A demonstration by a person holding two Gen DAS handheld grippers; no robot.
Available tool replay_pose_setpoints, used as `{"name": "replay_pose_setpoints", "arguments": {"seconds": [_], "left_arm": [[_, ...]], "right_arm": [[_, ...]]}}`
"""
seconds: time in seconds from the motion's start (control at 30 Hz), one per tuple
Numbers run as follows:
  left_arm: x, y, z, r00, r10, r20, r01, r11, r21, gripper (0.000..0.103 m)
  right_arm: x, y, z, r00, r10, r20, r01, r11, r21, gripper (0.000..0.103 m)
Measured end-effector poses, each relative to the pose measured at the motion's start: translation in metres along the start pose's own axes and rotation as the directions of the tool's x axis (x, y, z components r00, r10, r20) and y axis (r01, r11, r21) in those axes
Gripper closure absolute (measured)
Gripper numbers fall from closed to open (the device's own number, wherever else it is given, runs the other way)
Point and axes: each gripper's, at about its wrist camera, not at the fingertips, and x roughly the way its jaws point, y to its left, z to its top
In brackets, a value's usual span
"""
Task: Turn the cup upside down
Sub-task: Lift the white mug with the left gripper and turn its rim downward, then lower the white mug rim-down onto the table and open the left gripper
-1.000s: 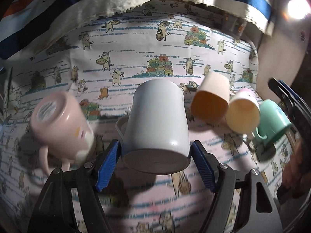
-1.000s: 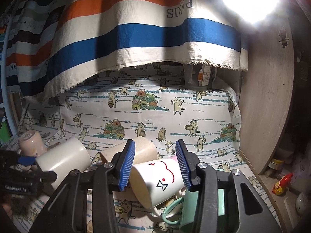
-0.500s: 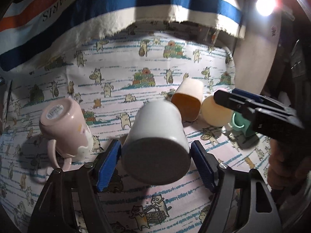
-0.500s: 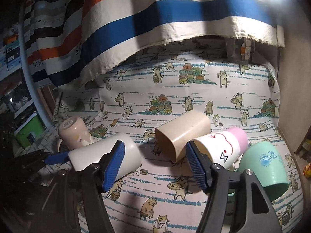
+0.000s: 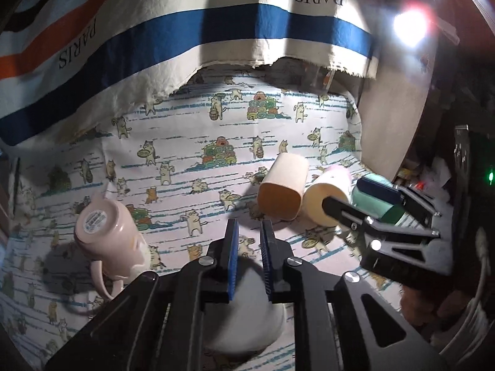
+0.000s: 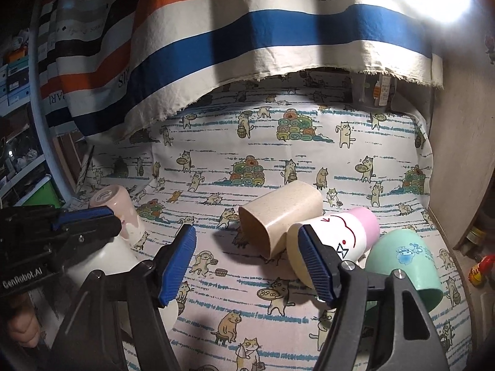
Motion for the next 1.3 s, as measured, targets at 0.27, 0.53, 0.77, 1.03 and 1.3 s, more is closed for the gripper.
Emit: {"name": "replay_pose_setpoints", "arguments": {"seconds": [0.27,0.53,0.77,1.03,1.3], "left_arm": [[-0.001,0.024,-0.021,1.000,0.008,-0.001,-0.008,0.998,-0.066,0.089],[-0.043,0.041,-0.028,0.989,0.090,0.117,-0.084,0.995,-0.050,0.089],[-0.067,0.051,-0.038,0.970,0.126,0.206,-0.121,0.992,-0.038,0.055],[-0.087,0.051,-0.070,0.922,0.178,0.345,-0.190,0.982,0.000,0.006],[-0.067,0.046,-0.095,0.958,0.163,0.236,-0.177,0.983,0.039,0.004]], "right_arm": [[-0.009,0.004,-0.018,0.999,0.036,-0.015,-0.036,0.999,-0.001,0.033],[-0.035,0.027,-0.013,0.997,0.058,0.050,-0.056,0.997,-0.047,0.028],[-0.050,0.052,-0.012,0.992,0.079,0.099,-0.072,0.995,-0.071,0.018],[-0.066,0.067,-0.038,0.988,0.080,0.133,-0.071,0.995,-0.070,0.017],[-0.051,0.070,-0.066,0.981,0.192,-0.034,-0.194,0.977,-0.090,0.018]]}}
